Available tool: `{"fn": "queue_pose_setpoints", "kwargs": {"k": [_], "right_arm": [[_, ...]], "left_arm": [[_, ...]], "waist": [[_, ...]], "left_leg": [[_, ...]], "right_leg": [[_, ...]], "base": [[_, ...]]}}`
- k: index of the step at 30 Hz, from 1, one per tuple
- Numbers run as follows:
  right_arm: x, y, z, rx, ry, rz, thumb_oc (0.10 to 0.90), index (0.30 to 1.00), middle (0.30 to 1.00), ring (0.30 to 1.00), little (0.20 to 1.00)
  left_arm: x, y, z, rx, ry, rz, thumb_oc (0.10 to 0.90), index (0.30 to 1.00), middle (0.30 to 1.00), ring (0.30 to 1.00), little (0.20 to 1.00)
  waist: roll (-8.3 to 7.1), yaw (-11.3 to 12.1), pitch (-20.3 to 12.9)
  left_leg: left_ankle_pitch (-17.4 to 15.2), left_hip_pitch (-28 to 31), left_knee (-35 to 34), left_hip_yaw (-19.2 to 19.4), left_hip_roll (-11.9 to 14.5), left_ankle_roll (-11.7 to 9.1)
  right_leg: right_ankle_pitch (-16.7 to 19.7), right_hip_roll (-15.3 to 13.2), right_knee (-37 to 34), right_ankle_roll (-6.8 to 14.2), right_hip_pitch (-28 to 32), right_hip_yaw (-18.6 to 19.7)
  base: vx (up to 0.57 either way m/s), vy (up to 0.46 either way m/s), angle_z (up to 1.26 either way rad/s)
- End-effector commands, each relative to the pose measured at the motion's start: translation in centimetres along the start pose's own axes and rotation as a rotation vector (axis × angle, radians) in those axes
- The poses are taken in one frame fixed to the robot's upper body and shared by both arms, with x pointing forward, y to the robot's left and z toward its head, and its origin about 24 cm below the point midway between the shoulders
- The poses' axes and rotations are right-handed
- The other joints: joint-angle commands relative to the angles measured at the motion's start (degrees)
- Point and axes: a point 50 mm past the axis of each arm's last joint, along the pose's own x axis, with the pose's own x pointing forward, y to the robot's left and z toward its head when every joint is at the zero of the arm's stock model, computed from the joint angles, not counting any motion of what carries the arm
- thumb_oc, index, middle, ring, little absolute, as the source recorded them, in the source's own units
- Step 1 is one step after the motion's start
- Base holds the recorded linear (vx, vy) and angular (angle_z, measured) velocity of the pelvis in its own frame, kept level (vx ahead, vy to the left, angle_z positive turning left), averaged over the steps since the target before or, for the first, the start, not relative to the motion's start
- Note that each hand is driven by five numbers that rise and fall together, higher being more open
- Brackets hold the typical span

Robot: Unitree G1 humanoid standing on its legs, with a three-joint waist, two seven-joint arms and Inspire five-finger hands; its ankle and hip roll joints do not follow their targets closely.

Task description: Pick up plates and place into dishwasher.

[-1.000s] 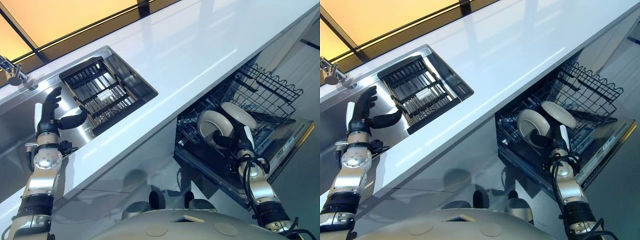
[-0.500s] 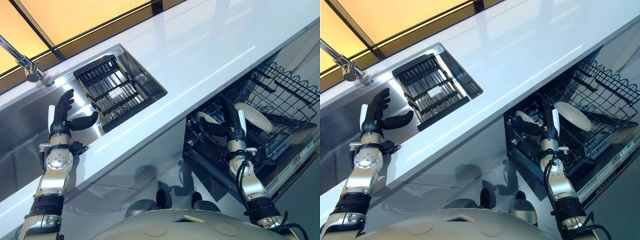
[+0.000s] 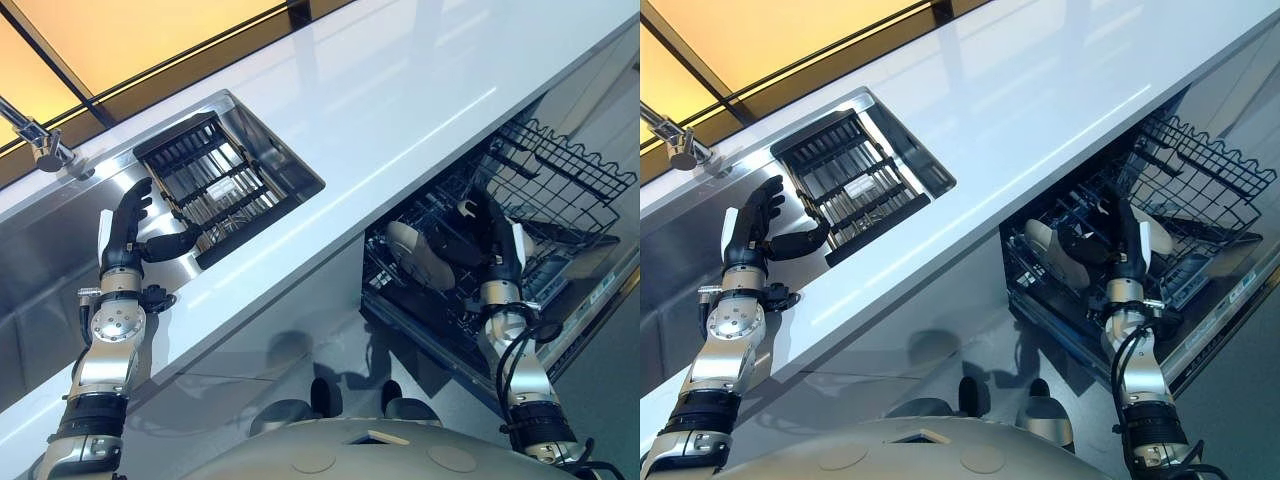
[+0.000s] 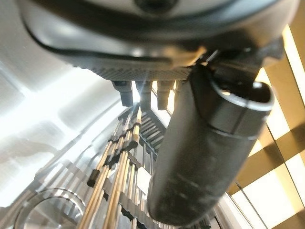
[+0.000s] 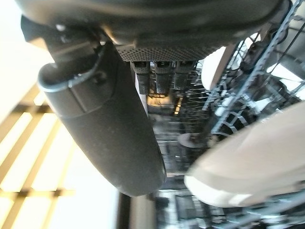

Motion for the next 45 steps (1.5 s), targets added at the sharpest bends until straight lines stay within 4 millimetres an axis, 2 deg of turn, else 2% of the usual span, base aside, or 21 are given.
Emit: {"fn": "queue_pose_setpoints", "kwargs": {"k": [1,4,6,13,16,20,27,34,39,45], "right_arm": [[0.9,-0.5,5.7,0.231,-0.331,-0.024,0.800,0.900,0.900,0.900,0.900],[0.3,-1.7,5.7,0.283,-0.368,-0.078,0.800,0.900,0.900,0.900,0.900],[0.0,-2.8,4.9,0.316,-0.347,-0.134,0.800,0.900,0.900,0.900,0.900],[-0.9,-5.9,0.7,0.316,-0.155,-0.266,0.800,0.900,0.900,0.900,0.900],[-0.7,-6.9,-0.3,0.283,-0.111,-0.288,0.800,0.900,0.900,0.900,0.900],[0.6,-7.9,0.1,0.216,-0.120,-0.316,0.800,0.900,0.900,0.900,0.900],[3.4,-10.3,1.7,0.142,-0.128,-0.369,0.800,0.900,0.900,0.900,0.900],[4.8,-11.1,1.9,0.091,-0.061,-0.411,0.800,0.900,0.900,0.900,0.900],[5.5,-11.0,1.0,0.214,0.028,-0.382,0.800,0.900,0.900,0.900,0.900],[5.4,-12.7,0.6,0.376,0.023,-0.644,0.800,0.900,0.900,0.900,0.900]], "left_arm": [[1.6,2.5,3.3,0.026,-0.175,0.096,0.800,0.900,0.900,0.900,0.900],[1.6,3.1,3.2,0.023,-0.170,0.112,0.800,0.900,0.900,0.900,0.900],[1.5,3.5,2.9,0.019,-0.162,0.124,0.800,0.900,0.900,0.900,0.900],[1.8,4.6,2.8,0.019,-0.146,0.142,0.800,0.900,0.900,0.900,0.900],[2.3,4.7,3.2,0.023,-0.146,0.132,0.800,0.900,0.900,0.900,0.900],[3.0,4.0,3.6,0.037,-0.149,0.103,0.800,0.900,0.900,0.900,0.900],[3.8,2.3,4.2,0.027,-0.156,0.057,0.800,0.900,0.900,0.900,0.900],[4.4,2.0,4.9,0.011,-0.174,0.058,0.800,0.900,0.900,0.900,0.900],[4.9,2.5,5.8,0.008,-0.199,0.073,0.800,0.900,0.900,0.900,0.900],[5.6,3.0,7.2,0.000,-0.245,0.076,0.800,0.900,0.900,0.900,0.900]], "waist": [[-0.48,-1.65,-2.35],[-0.41,-2.28,-2.44],[-0.33,-2.71,-2.48],[-0.03,-3.67,-2.19],[0.21,-3.49,-2.05],[0.67,-2.70,-1.76],[2.49,-1.07,-0.20],[3.62,-0.02,2.43],[3.95,0.50,5.11],[4.09,1.08,7.71]], "left_leg": [[-6.73,1.11,0.42,-0.21,-1.94,0.56],[-6.90,1.03,0.47,0.40,-1.90,0.66],[-7.10,1.08,0.48,0.89,-1.90,0.69],[-7.64,1.24,0.34,1.86,-2.02,0.64],[-7.80,1.35,0.34,1.83,-2.15,0.53],[-7.70,1.38,0.34,1.21,-2.33,0.23],[-6.97,0.83,0.52,-0.49,-2.70,-0.49],[-5.58,-1.12,0.91,-1.97,-2.59,-1.13],[-4.70,-3.25,1.78,-2.53,-2.30,-1.62],[-4.15,-5.77,2.66,-2.89,-1.94,-1.86]], "right_leg": [[-9.03,2.97,8.50,0.90,-2.83,-0.84],[-9.12,2.97,8.63,1.05,-3.16,-0.56],[-9.09,3.01,8.58,1.16,-3.32,-0.22],[-8.87,2.90,8.02,1.44,-3.42,0.37],[-8.68,2.75,7.65,1.53,-3.18,0.21],[-8.45,2.55,7.46,1.65,-2.97,-0.35],[-8.51,2.21,8.01,1.32,-3.34,-1.17],[-8.56,2.37,9.28,0.54,-5.09,-1.69],[-8.78,2.44,10.57,-0.21,-6.92,-2.22],[-8.94,2.74,11.40,-0.99,-8.86,-2.59]], "base": [[-0.01,-0.030,-0.10],[-0.01,-0.031,-0.04],[-0.01,-0.038,-0.15],[0.00,-0.031,-0.11],[0.02,-0.046,-0.07],[0.04,-0.063,-0.02],[0.04,-0.037,0.08],[-0.01,-0.046,0.15],[-0.06,-0.061,0.14],[-0.05,-0.055,0.13]]}}
